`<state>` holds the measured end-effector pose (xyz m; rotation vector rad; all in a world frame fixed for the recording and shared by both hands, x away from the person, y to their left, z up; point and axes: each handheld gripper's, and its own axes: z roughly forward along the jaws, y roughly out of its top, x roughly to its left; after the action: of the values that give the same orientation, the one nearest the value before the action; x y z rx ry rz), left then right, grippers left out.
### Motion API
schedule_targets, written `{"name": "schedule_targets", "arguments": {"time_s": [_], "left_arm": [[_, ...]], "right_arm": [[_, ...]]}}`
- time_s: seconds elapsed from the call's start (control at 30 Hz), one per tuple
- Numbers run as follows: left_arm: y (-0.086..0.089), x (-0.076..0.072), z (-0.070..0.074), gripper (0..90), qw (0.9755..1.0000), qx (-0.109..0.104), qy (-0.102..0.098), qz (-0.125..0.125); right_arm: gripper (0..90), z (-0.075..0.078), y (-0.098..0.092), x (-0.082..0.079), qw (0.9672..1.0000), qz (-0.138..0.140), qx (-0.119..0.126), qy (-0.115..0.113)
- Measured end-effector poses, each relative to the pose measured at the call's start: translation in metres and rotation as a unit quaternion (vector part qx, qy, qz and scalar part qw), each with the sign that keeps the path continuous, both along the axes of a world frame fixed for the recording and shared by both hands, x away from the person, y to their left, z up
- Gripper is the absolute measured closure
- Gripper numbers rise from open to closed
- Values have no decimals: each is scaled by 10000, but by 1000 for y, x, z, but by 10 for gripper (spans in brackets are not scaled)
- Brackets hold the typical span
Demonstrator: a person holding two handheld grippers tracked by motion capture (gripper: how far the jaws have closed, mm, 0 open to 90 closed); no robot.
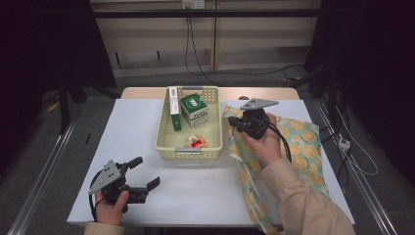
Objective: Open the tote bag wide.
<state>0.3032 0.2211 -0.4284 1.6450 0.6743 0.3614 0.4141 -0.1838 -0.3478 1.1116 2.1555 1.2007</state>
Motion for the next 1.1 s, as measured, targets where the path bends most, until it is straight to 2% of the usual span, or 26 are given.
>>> {"name": "schedule_targets", "arguments": {"time_s": [0.03,0.13,0.17,0.2,0.23,0.27,0.3,0.4,0.43,0.6,0.63,0.73,0.83,0.87,1.1], "left_arm": [[0,1,0,49,10000,23,-16,-15],[0,1,0,49,10000,36,-15,-25],[0,0,0,49,10000,-1,3,-13],[0,0,0,49,10000,-9,-8,-25],[1,0,0,49,10000,-13,-7,-26],[1,0,0,49,10000,-15,0,-24],[1,0,0,49,10000,7,-12,-32],[1,0,0,49,10000,-5,-7,-20],[1,0,0,49,10000,-8,-6,-18],[0,0,0,49,10000,31,-8,-15],[0,0,0,49,10000,19,-1,0],[0,-1,0,48,10000,-26,9,29],[0,-1,0,48,10000,16,-2,2],[-1,-1,0,48,10000,17,1,2],[-2,-2,0,48,10000,47,11,-23]], "right_arm": [[900,0,0,4,9999,-27,91,56],[900,-3,1,9,10000,-21,1,89],[898,-10,-2,10,9996,-8,196,199],[853,-14,-4,11,9992,-19,301,254],[853,-14,-4,11,9992,-19,301,254],[715,-17,-5,11,9991,-63,312,270],[613,-20,-6,9,9990,-155,344,231],[583,-23,-11,0,9985,-65,502,223],[491,-23,-15,-8,9985,-8,462,287],[345,-22,-25,-31,9985,211,235,444],[345,-22,-25,-31,9985,211,235,444],[282,-18,-35,-50,9978,419,170,485],[282,-18,-42,-59,9973,472,144,542],[275,-19,-48,-67,9973,469,107,548],[268,-20,-67,-90,9979,348,96,544]]}}
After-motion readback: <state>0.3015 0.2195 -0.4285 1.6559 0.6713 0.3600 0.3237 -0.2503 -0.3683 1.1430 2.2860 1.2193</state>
